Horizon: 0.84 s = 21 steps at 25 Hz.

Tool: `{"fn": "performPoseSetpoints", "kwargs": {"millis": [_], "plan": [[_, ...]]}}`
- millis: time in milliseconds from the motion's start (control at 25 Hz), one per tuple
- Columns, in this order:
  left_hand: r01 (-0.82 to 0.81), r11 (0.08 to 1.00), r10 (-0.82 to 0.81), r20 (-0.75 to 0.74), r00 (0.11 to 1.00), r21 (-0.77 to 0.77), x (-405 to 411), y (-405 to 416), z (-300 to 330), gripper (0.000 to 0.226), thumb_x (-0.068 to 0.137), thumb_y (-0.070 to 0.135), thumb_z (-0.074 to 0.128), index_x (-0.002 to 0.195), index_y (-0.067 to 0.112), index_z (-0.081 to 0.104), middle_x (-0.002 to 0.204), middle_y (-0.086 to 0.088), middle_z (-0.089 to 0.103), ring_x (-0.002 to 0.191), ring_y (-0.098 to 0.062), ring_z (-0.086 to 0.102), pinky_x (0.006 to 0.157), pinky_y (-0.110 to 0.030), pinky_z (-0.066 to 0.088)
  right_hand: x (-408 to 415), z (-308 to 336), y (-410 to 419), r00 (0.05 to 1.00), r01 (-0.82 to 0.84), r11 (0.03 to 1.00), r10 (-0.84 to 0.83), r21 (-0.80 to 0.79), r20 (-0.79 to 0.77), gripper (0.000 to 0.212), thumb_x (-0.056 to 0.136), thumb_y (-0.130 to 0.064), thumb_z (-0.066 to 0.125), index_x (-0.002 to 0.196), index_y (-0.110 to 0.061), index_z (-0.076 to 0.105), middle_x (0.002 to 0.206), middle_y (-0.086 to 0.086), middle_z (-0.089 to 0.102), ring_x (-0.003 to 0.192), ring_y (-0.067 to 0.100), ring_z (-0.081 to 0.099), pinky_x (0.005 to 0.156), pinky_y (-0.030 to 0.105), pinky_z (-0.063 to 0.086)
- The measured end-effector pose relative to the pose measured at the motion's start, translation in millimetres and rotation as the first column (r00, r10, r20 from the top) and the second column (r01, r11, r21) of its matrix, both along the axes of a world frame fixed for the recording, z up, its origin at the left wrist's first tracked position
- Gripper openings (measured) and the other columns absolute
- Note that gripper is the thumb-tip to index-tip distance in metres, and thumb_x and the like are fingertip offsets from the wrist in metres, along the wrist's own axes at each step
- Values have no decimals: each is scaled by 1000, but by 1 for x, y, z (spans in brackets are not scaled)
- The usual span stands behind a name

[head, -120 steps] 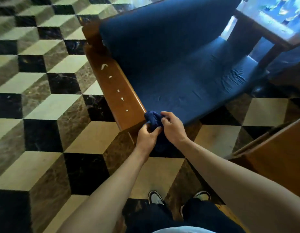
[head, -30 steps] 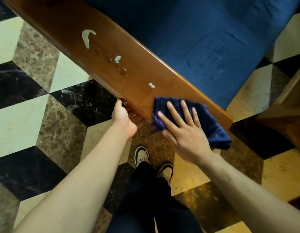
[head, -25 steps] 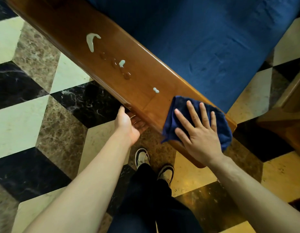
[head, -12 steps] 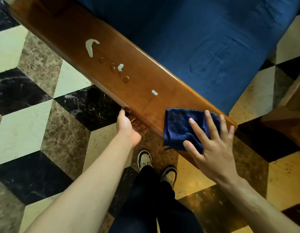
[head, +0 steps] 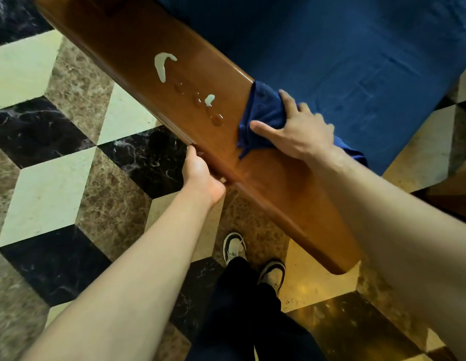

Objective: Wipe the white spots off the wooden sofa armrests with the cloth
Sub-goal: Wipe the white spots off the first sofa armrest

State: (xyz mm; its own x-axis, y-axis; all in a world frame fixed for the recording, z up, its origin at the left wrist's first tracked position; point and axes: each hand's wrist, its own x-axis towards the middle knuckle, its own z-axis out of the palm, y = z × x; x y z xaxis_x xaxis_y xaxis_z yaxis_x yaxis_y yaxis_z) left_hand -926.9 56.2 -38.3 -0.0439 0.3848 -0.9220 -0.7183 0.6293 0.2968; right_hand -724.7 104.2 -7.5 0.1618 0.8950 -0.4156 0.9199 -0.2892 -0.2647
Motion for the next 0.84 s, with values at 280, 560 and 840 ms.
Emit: {"fn": "performPoseSetpoints", "kwargs": {"millis": [280,560,840], "plan": [[6,1000,-6,-40,999,1,-40,29,-3,58,98,59,44,142,24,55,136,-17,64,119,-42,62,104,-62,46,-49,-6,-93,828,-560,796,524,232,200,76,93,-68,40,160,-46,10,172,2,4,155,43,-7,120,70,7],[100,994,-103,-118,988,-34,-54,40,-4,51,99,52,46,140,23,57,126,-16,70,110,-38,68,98,-59,51,-18,-3,-70,914,-383,911,349,151,207,84,84,-88,31,156,-54,6,172,-7,-2,157,37,-10,121,69,3],[25,999,-29,-222,975,-21,-78,51,-1,46,103,47,41,114,11,67,88,-13,80,98,-32,72,74,-45,55,-104,-9,75,950,-312,941,307,130,59,94,72,-99,20,153,-57,-1,172,-4,0,154,44,7,116,68,12]]}}
